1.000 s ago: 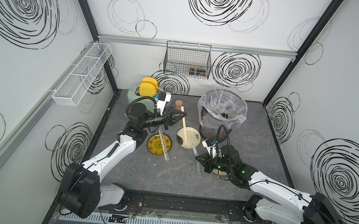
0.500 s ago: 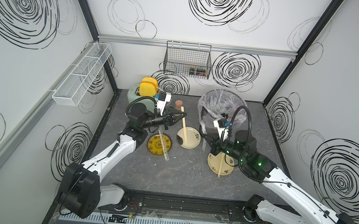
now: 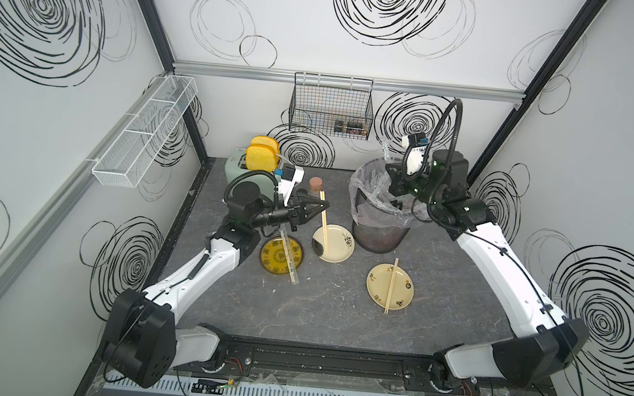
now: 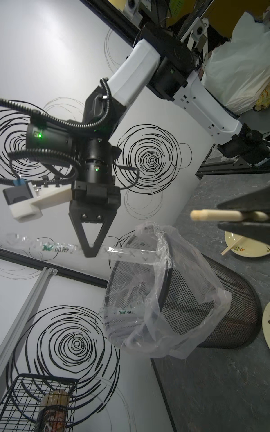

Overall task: Remove the packaging of disposable chopsticks
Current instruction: Place the packet bag in the trash bin.

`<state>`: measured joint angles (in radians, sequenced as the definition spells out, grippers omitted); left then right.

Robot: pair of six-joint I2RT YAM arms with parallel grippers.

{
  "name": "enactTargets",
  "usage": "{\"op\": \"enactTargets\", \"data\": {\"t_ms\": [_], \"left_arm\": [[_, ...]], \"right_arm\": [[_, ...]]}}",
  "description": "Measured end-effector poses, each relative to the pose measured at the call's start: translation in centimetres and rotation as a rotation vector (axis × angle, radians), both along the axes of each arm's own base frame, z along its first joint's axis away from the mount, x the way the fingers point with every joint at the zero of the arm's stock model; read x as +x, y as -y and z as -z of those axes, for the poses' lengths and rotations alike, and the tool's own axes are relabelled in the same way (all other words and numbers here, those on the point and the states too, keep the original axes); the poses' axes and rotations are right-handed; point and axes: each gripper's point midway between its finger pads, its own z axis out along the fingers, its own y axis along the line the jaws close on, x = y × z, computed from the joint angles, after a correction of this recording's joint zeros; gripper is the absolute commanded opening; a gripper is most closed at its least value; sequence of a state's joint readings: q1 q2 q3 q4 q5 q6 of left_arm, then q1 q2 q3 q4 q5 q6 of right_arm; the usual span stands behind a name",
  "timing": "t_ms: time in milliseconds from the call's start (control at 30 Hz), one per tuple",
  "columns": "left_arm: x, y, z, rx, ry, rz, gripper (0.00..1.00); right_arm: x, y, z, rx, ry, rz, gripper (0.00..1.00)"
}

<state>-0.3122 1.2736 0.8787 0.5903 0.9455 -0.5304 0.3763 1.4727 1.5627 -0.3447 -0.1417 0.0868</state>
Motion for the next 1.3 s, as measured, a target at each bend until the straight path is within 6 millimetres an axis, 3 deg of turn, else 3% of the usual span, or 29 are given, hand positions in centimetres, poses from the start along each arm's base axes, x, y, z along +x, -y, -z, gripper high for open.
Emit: {"op": "enactTargets", "data": {"t_ms": [200, 333, 433, 633, 1033, 1300], "left_arm": [[0.0, 0.0, 0.2, 0.007, -0.005, 0.0, 0.0], [0.0, 0.1, 0.2, 0.007, -0.003, 0.001, 0.0], [0.0, 0.1, 0.2, 0.008, -0.003, 0.001, 0.0], [0.0, 0.1, 0.3, 0.01, 0.0, 0.0, 0.0], [0.0, 0.1, 0.9, 0.025, -0.021, -0.001, 0.0], [0.0, 0.1, 1.2, 0.032, -0.032, -0.001, 0.0]], "right_arm": [[3.9, 2.3, 5.8, -0.109, -0.143, 0.076, 0.0], [4.7, 3.0, 10.2, -0.215, -0.247, 0.1, 0.0], [4.8, 3.7, 12.4, -0.281, -0.296, 0.11, 0.0], [4.9, 4.7, 14.8, -0.363, -0.35, 0.114, 0.0], [7.0, 4.4, 18.9, -0.487, -0.449, 0.086, 0.0], [6.6, 4.0, 24.1, -0.549, -0.575, 0.075, 0.0]]}}
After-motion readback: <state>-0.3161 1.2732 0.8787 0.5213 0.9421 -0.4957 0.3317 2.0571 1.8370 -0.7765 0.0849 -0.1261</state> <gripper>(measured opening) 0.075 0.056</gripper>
